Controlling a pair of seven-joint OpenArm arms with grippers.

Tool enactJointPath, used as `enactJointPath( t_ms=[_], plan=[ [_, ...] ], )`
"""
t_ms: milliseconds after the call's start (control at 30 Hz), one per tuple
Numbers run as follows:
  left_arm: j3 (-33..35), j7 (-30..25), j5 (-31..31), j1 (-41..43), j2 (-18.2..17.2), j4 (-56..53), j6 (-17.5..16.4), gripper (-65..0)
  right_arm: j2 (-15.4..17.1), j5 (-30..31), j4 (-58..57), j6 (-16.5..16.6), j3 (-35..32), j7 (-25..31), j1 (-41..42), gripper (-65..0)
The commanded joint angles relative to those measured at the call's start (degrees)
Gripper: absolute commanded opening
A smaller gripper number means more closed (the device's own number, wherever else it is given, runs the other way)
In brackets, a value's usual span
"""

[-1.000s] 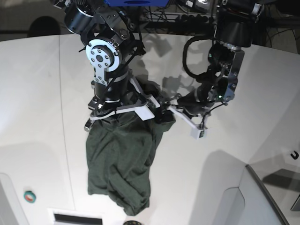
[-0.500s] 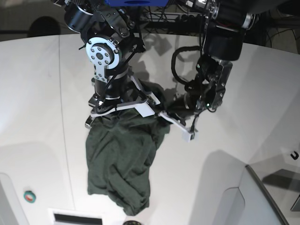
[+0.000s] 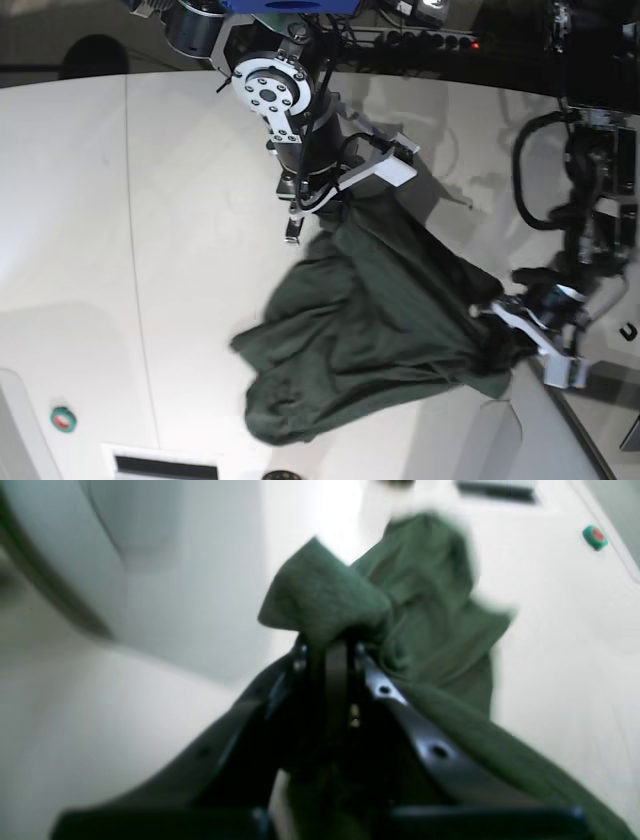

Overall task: Layout the t-shirt on the table in an organized manner, then fold the t-shirt properly
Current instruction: 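Lift the t-shirt with both grippers and stretch it apart, then lower the t-shirt onto the table and open both grippers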

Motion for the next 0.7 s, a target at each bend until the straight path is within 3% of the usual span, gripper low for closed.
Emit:
enactJointPath(
  t_ms=[0, 233, 467, 567, 667],
  plan=[
    [-1.6, 0.1, -0.2, -2.1, -1.7, 3.4, 0.2, -65.0, -2.2, -2.3, 0.2, -0.3, -3.3, 0.5, 0.1, -64.8],
    [-7.1, 12.5, -0.2, -10.2, -2.0, 13.1, 0.2, -65.0, -2.3, -2.5, 2.4, 5.4, -6.0, 0.1, 8.4, -64.8],
    [-6.4, 12.9, 0.4, -17.9, -0.9, 13.7, 0.2, -65.0, -3.0, -2.6, 5.4, 6.5, -5.4, -0.6, 12.2, -64.8],
    [-0.8, 12.7, 7.5, -23.1, 4.6, 11.6, 1.3, -65.0, -3.1, -2.5, 5.5, 6.5, -0.1, -2.7, 11.8, -64.8],
    [5.0, 12.0, 17.5, -27.1, 14.1, 7.3, 1.9, -65.0, -2.6, -2.2, 5.6, 6.7, 8.9, -3.2, 9.9, -64.8]
  ],
)
